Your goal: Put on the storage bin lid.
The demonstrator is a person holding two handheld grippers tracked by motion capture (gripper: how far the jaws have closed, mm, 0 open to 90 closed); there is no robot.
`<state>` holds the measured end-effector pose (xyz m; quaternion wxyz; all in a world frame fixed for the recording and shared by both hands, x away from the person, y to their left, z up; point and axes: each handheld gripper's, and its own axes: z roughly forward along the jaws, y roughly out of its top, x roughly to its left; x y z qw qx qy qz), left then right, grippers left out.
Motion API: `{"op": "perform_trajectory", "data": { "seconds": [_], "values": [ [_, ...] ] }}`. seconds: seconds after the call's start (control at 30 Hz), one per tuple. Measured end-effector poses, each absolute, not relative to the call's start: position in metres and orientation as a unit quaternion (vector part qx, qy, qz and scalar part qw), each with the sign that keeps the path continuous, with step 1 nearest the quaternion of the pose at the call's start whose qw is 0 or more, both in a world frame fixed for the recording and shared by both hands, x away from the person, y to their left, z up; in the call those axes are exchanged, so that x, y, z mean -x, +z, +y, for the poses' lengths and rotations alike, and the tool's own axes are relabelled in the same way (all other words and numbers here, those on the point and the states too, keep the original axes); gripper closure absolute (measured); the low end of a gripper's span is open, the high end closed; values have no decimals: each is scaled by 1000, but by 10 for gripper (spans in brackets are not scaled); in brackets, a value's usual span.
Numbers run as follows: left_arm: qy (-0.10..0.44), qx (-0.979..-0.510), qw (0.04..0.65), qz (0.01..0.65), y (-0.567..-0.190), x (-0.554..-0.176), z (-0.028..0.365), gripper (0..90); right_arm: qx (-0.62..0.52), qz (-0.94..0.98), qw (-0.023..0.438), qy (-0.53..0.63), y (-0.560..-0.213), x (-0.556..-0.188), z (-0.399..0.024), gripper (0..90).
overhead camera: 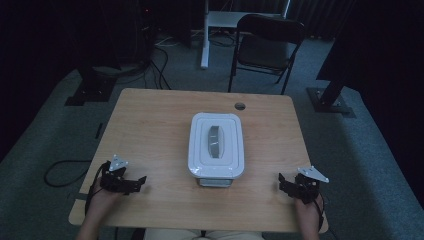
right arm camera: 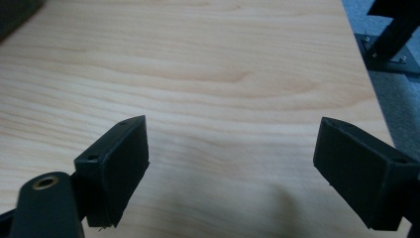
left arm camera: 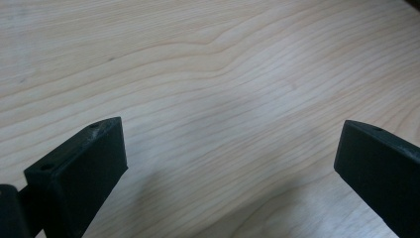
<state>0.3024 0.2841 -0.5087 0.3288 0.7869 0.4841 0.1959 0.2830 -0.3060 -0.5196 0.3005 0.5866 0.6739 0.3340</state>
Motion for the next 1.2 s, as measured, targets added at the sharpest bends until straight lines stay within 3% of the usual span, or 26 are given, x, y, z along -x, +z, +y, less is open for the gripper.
{"op": "perform_trajectory", "data": {
  "seconds": [0.47, 0.67, 1.2],
  "values": [
    [210, -760, 315, 528, -507, -292, 311, 5, -606, 674, 292, 305, -526, -274, -319, 136],
    [215, -761, 297, 536, -511, -292, 315, 5, -629, 670, 267, 291, -528, -273, -325, 134],
    [219, -757, 294, 541, -524, -296, 314, 5, -632, 668, 265, 290, -528, -276, -326, 126]
  ]
}}
